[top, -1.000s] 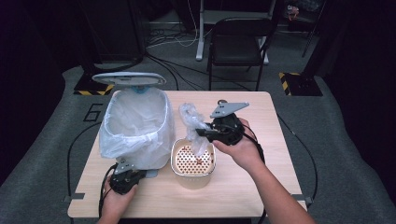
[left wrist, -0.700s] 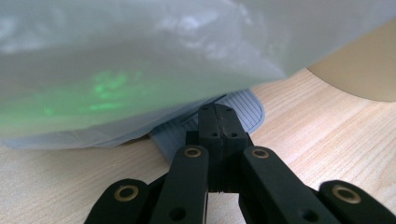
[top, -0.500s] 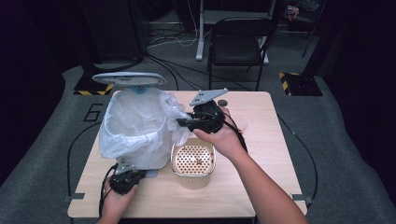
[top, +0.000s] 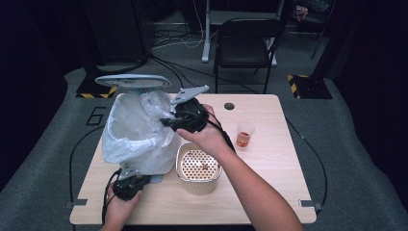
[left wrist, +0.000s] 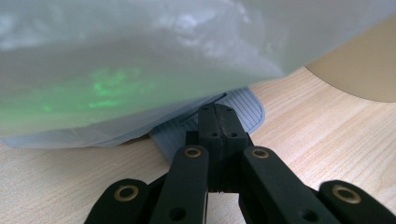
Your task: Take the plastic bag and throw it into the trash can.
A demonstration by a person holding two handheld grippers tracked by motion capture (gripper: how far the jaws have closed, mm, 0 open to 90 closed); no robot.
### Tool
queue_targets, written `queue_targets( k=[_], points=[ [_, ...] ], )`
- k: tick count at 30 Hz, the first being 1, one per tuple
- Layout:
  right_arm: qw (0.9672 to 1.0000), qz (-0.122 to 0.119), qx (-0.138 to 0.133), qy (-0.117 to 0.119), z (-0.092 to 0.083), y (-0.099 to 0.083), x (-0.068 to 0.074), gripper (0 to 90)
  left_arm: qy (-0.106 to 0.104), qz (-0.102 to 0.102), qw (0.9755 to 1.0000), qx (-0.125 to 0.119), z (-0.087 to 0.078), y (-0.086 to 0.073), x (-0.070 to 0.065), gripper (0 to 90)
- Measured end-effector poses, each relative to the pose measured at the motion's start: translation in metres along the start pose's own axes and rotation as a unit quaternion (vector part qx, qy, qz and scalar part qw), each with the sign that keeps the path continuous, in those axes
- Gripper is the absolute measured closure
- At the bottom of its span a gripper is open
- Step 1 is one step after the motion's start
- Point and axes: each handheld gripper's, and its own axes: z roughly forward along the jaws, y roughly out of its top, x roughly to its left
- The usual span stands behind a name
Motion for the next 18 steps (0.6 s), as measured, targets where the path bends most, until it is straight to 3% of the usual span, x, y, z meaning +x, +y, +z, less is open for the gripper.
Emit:
queue_targets(
  k=[4,6,8,9,10,14,17,18],
  points=[
    [1.0,0.003,-0.002,0.006,0.016,0.007,0.003,73.9,0.0,0.003,1.0,0.001,0.0,0.0,0.0,90.0],
    [1.0,0.002,-0.003,0.004,0.026,0.01,0.004,73.8,0.003,0.019,0.9997,0.013,-0.001,0.001,0.002,90.0],
    [1.0,0.004,-0.005,0.004,0.029,0.011,0.005,73.7,0.001,0.021,0.9998,0.008,-0.001,0.001,0.003,90.0],
    [1.0,0.005,-0.008,0.001,0.036,0.013,0.004,73.5,0.001,0.0,1.0,0.002,0.0,0.0,0.0,90.0],
    [0.9999,0.006,-0.009,-0.001,0.038,0.014,0.004,73.3,0.004,-0.004,1.0,0.004,0.0,0.0,0.0,90.0],
    [0.9999,0.011,-0.007,-0.006,0.047,0.016,0.005,72.2,0.002,-0.001,1.0,0.004,0.0,0.0,0.0,90.0],
    [0.9998,0.016,-0.008,-0.011,0.054,0.019,0.007,65.1,0.003,-0.002,1.0,0.005,0.0,0.0,0.0,90.0],
    [0.9995,0.023,-0.014,-0.018,0.059,0.02,0.009,52.8,0.003,-0.003,1.0,0.005,0.0,0.0,0.0,90.0]
  ],
)
